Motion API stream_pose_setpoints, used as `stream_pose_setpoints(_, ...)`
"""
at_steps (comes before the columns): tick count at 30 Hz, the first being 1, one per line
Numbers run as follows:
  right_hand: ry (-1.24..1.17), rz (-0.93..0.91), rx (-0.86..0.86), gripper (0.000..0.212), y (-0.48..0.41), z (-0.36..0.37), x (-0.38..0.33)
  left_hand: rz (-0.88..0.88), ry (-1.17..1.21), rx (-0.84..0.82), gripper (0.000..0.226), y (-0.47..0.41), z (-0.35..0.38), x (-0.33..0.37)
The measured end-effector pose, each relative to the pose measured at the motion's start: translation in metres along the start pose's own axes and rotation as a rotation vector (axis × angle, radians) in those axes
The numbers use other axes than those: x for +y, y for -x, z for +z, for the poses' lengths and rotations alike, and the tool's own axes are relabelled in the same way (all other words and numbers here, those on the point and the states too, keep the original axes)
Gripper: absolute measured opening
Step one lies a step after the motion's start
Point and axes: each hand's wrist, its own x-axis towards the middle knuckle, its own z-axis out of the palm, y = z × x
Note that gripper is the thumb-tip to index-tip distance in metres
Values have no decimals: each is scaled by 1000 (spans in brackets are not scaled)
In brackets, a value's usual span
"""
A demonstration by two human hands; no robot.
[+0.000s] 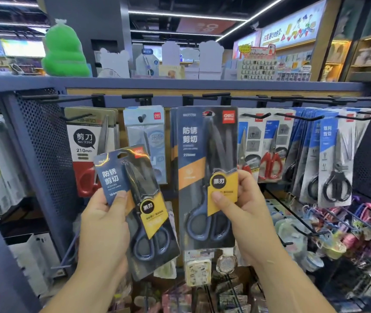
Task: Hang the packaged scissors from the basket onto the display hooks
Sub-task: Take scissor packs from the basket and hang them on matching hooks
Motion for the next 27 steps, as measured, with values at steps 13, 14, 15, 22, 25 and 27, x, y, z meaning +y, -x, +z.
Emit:
stream_pose_setpoints(13,209,59,57,25,-24,-13,11,226,-125,-419,24,-16,27,43)
stream_pose_setpoints(14,220,57,68,22,-24,-15,12,206,-141,-465,25,-18,35,48)
stream_pose_setpoints(15,227,58,74,20,-24,-17,13,193,-157,-497,26,-21,44,51)
stream_pose_setpoints(22,247,64,35,16,-24,-21,17,125,-103,-583,22,-26,80,54)
stream_pose_setpoints(25,256,57,30,14,-22,-22,20,91,-44,-578,20,-20,79,49)
stream_pose_setpoints(27,244,64,31,15,-22,-22,22,82,-26,-565,22,-16,79,47)
